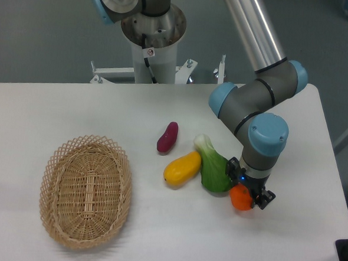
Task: Place the orange on the table
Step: 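Lower the orange onto the table next to the bok choy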
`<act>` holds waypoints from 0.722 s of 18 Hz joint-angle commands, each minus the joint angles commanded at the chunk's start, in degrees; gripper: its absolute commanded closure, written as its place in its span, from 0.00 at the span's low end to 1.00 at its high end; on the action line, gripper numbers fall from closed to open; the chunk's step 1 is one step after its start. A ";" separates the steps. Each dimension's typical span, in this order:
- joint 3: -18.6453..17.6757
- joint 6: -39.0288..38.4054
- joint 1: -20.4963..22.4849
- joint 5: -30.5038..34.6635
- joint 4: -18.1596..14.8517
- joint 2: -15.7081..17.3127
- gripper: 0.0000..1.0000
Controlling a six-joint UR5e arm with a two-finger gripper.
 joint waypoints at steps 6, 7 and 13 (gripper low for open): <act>-0.09 0.00 0.00 0.09 1.14 -0.53 0.20; -0.09 0.00 0.00 0.09 1.32 -0.53 0.20; 0.26 0.18 0.00 0.00 1.41 -0.44 0.17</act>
